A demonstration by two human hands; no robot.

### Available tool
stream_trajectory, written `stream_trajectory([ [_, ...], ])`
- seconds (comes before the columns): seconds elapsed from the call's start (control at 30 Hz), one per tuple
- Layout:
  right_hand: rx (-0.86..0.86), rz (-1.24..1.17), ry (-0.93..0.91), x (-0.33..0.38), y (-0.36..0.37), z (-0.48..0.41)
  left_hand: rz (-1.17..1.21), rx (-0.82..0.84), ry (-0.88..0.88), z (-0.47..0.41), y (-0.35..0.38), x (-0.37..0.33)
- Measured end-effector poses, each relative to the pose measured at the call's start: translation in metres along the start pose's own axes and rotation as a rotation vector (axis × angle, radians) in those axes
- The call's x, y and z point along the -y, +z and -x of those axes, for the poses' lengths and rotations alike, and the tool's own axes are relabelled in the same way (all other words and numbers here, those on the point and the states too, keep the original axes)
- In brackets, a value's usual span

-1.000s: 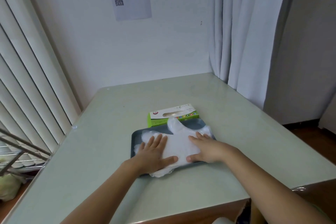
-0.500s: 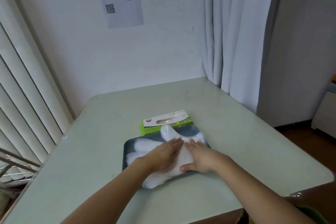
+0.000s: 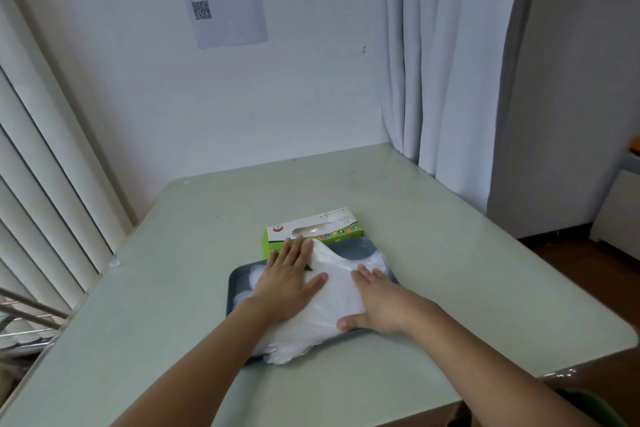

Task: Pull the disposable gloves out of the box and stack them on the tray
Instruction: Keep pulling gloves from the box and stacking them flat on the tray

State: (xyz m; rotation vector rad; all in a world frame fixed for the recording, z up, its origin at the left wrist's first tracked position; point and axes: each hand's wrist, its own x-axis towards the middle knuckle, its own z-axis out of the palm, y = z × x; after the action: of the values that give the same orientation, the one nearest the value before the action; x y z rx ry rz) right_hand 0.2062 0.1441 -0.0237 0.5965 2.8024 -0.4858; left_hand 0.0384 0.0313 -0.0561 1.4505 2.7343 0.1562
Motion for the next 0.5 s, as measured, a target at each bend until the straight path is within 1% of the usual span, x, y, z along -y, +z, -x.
stream_trajectory([
  [0.27,-0.024,-0.030,-0.007,-0.004,-0.014,-0.001,-0.006,0.008,-0.087,-0.001,-0.016,0.022],
  [0.4,-0.093,-0.146,-0.045,-0.008,-0.034,-0.006,0.051,0.065,-0.165,-0.005,-0.026,0.042],
  [0.5,-0.227,-0.343,-0.094,-0.012,-0.056,-0.015,0.090,0.102,-0.220,-0.012,-0.038,0.061],
])
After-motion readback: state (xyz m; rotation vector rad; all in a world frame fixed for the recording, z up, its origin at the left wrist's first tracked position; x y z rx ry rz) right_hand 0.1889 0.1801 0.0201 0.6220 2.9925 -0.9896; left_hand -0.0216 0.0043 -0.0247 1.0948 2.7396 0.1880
